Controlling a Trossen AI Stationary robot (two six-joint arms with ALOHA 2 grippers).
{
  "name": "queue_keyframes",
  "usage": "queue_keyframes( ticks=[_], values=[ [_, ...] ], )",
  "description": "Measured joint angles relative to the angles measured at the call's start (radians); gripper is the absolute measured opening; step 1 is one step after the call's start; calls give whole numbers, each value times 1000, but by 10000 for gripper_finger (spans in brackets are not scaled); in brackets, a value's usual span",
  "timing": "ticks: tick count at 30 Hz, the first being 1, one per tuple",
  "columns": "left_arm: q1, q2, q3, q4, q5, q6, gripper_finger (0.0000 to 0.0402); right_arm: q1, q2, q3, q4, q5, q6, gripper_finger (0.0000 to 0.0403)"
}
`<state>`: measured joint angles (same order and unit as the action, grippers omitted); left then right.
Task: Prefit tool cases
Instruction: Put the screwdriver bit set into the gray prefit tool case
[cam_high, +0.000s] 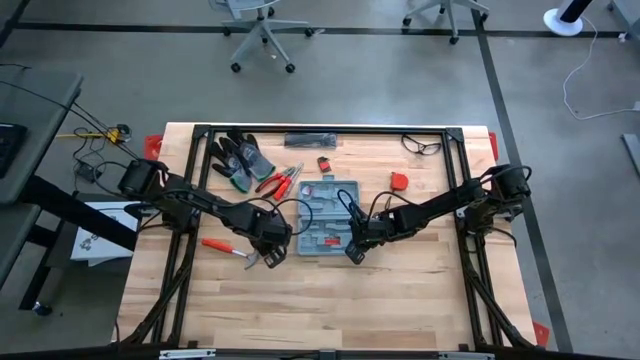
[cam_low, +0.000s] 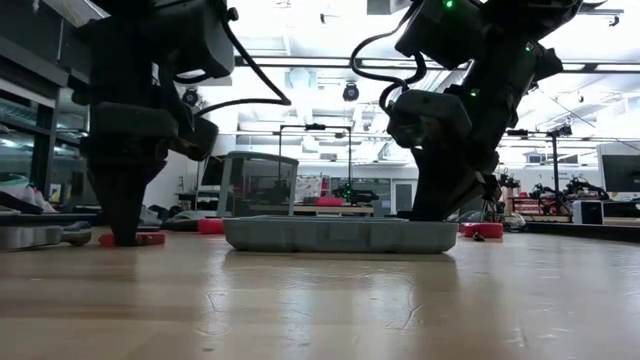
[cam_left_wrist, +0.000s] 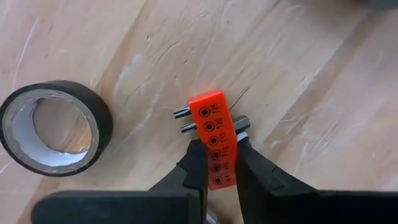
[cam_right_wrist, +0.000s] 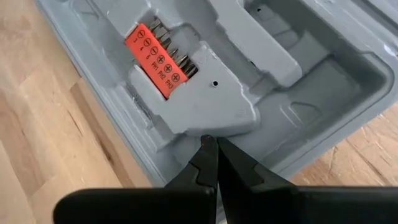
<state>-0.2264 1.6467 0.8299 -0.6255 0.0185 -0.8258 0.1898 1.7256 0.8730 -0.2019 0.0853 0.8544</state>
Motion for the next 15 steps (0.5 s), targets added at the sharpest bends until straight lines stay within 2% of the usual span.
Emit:
queue_keyframes(
  ticks=[5,9,15],
  values=[
    [2,-67,-6,-8,6,57,40,0,-23,0,4,-7,-9,0],
    [3,-115,-4,20,5,156,40,0,-60,0,7,28,-27,0],
    [6,-121,-3,161,7,318,39,-7,-80,0,8,54,-29,0]
  ],
)
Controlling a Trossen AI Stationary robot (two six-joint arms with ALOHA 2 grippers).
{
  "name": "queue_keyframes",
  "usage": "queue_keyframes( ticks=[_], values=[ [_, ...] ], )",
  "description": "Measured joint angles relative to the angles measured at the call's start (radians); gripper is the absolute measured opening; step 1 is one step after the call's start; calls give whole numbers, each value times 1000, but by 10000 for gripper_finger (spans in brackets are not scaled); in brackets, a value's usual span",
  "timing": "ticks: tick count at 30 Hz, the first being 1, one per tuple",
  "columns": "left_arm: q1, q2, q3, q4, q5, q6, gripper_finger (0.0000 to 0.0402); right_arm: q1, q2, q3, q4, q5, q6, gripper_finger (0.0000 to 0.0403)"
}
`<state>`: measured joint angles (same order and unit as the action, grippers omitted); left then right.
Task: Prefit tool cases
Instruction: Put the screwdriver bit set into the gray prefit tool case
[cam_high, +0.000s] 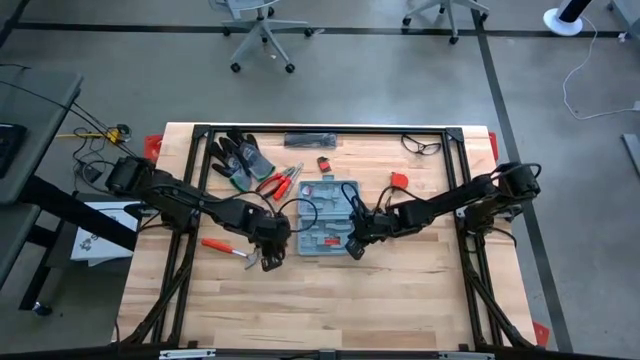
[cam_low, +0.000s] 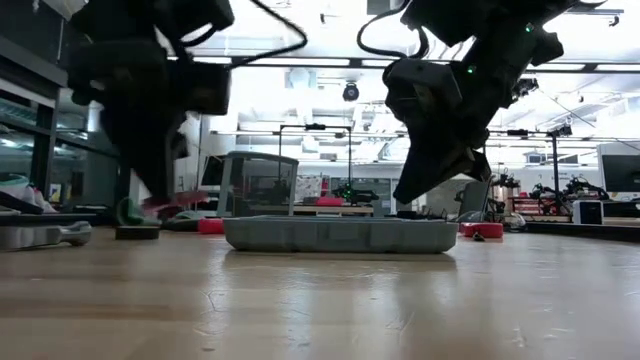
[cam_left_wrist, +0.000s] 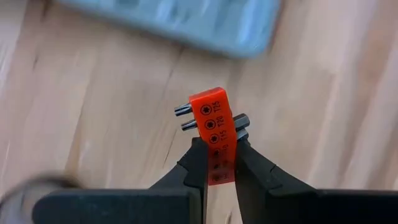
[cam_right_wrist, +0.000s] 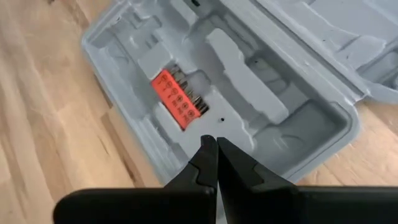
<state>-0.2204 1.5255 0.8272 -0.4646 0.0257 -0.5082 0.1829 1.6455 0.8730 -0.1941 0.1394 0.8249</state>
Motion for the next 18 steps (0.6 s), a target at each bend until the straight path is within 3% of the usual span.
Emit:
queue_keyframes(
  ticks=[10,18],
  values=[
    [107,14,82,58,31,275,39,-4,0,0,53,10,-11,0],
    [164,187,272,-32,83,538,39,-37,0,0,98,14,-23,0]
  ],
)
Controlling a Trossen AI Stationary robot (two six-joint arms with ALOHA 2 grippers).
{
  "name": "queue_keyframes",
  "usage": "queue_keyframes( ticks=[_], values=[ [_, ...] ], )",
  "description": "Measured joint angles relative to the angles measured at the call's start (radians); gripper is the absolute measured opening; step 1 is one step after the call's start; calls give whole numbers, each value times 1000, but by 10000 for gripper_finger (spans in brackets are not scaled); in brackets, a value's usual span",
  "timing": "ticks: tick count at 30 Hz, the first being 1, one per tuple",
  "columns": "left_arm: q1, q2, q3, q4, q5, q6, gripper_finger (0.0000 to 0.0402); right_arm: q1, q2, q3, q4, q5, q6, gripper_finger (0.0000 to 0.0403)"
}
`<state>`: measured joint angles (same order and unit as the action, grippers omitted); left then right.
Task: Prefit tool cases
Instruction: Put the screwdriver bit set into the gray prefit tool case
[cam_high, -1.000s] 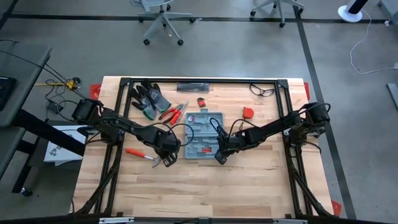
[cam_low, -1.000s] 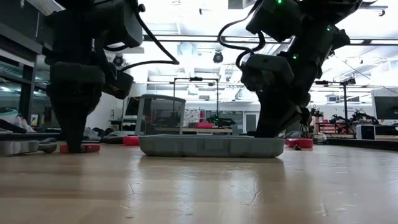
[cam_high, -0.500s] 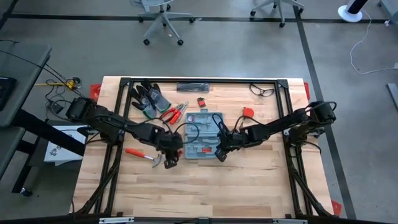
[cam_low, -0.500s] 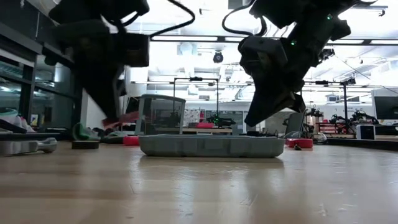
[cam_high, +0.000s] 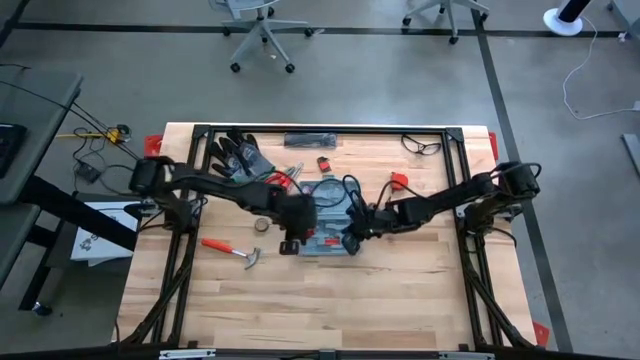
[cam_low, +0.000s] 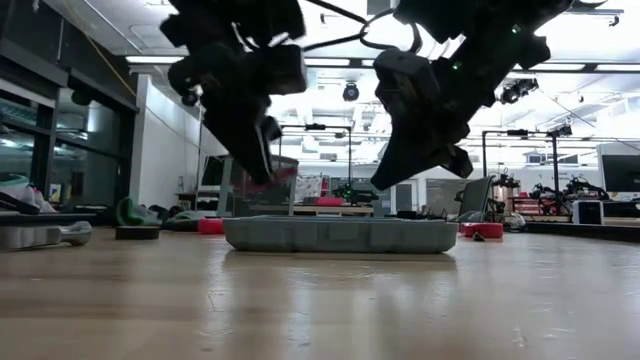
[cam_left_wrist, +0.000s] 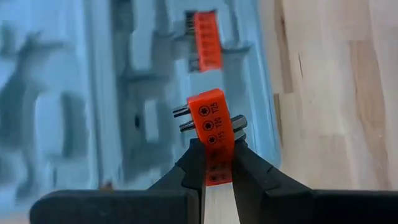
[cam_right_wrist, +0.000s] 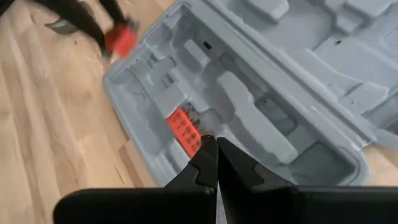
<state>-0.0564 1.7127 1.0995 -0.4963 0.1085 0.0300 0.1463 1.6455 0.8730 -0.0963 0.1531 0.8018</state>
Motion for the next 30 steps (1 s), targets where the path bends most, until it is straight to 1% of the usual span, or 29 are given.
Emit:
queue_keyframes(
  ticks=[2,5,7,15,17,21,23,25,28,30],
  values=[
    [-3,40,18,11,15,30,39,-3,0,0,0,0,-9,0],
    [-9,86,21,27,40,29,39,-3,0,0,0,0,-17,0],
    [-15,106,21,20,26,30,38,-3,0,0,6,-1,-18,0],
    [-23,124,21,-9,2,50,37,-3,0,0,11,-8,-25,0],
    [-23,124,21,-30,-11,61,49,-3,0,0,12,-8,-29,0],
    [-23,124,21,-50,-78,79,95,-3,0,0,12,-10,-44,0],
    [-23,120,21,-49,-111,87,101,-3,0,0,12,-11,-44,0],
    [-19,114,21,-40,-112,108,92,-3,0,0,12,-11,-44,0],
    [-7,109,21,-34,-58,134,66,-3,0,0,12,-12,-44,0],
    [2,109,21,-39,-40,142,53,-3,0,0,12,-14,-44,0]
  ],
)
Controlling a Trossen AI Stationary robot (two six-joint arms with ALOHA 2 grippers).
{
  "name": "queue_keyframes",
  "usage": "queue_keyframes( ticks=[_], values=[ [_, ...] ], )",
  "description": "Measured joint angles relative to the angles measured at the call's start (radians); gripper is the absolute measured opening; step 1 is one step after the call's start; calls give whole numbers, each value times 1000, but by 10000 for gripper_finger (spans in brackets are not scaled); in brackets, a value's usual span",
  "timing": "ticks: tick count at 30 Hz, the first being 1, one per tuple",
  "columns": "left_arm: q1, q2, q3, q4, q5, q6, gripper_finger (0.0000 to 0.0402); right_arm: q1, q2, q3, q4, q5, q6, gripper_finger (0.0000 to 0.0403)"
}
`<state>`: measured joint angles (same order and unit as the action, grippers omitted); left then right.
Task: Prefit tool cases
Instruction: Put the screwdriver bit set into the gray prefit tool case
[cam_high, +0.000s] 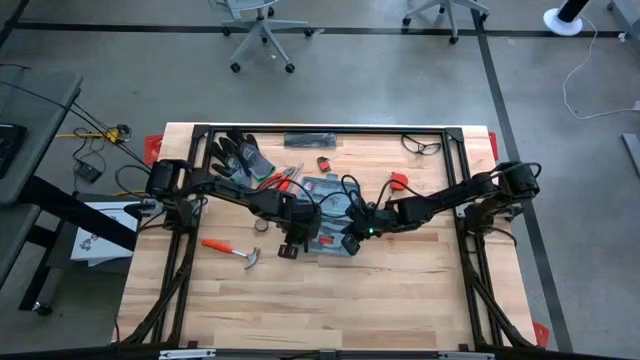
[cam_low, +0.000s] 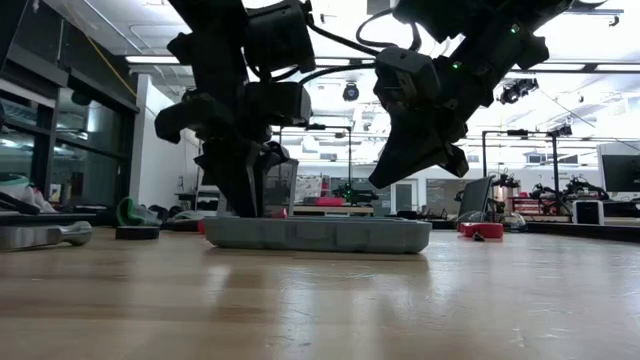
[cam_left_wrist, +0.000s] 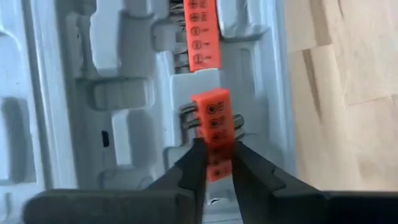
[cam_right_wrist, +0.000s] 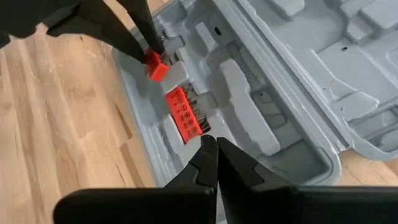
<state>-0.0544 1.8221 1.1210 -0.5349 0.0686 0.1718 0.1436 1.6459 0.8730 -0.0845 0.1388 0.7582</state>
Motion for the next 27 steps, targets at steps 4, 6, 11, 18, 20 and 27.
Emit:
queue_keyframes(
  ticks=[4,6,11,18,20,27],
  values=[
    [15,-1,0,-14,2,37,53,0,0,0,0,-2,0,0],
    [22,-1,1,-30,1,50,61,0,0,0,0,-2,0,0],
    [29,-2,1,-69,-3,84,83,0,0,0,0,-5,0,0],
    [29,-28,0,-76,-52,60,94,0,0,0,0,-5,0,0],
    [29,-44,0,-75,-56,47,97,0,0,0,0,-5,0,0],
    [29,-81,0,-111,-55,4,108,0,0,0,0,-4,0,0]
  ],
)
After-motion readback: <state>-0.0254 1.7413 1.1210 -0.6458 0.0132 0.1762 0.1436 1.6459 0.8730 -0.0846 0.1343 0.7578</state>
